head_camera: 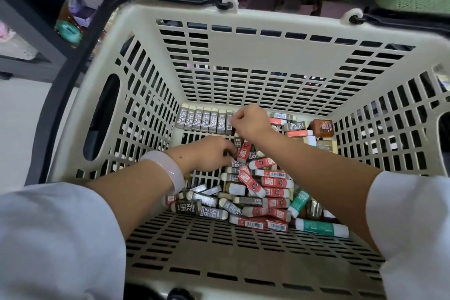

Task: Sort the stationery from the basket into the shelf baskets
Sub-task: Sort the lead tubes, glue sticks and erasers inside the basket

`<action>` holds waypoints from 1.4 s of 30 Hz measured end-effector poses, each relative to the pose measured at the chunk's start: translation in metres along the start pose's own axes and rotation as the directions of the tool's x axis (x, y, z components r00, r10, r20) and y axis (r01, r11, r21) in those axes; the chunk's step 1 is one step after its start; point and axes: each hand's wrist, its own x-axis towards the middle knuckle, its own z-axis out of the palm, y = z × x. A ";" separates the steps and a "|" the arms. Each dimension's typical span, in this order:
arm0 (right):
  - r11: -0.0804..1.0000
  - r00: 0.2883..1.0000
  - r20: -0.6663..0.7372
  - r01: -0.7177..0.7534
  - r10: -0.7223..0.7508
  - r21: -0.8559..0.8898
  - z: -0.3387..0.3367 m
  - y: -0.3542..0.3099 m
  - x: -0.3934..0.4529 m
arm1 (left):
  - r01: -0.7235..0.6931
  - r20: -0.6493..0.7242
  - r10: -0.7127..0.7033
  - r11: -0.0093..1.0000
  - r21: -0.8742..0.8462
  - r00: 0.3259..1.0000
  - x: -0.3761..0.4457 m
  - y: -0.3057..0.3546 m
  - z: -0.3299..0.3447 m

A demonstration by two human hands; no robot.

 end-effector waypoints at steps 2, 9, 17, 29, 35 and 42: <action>0.995 1.000 0.008 0.026 -0.025 -0.092 0.001 0.001 0.002 | -0.011 0.024 0.011 1.000 0.004 1.000 0.001 0.000 0.000; 0.991 0.999 0.010 -0.045 0.046 -0.123 0.011 -0.002 0.006 | -0.004 -0.195 0.062 0.959 0.283 0.979 -0.003 -0.009 -0.007; 0.984 0.998 -0.015 -0.059 0.057 -0.167 0.007 0.005 0.007 | 0.015 -0.233 0.117 0.867 0.499 0.965 -0.003 -0.012 -0.003; 0.864 0.945 0.287 0.270 -0.154 -0.425 -0.017 0.013 -0.016 | 0.083 -0.006 -0.085 0.990 -0.115 0.996 -0.005 0.006 0.008; 0.993 0.995 0.019 0.094 -0.096 0.077 -0.027 0.019 -0.005 | 0.165 -0.038 -0.197 0.901 -0.401 0.980 -0.004 0.010 0.009; 0.991 0.991 -0.105 -0.072 0.084 0.116 -0.005 0.015 0.019 | 0.073 -0.183 -0.112 0.975 -0.210 0.977 0.008 0.019 0.020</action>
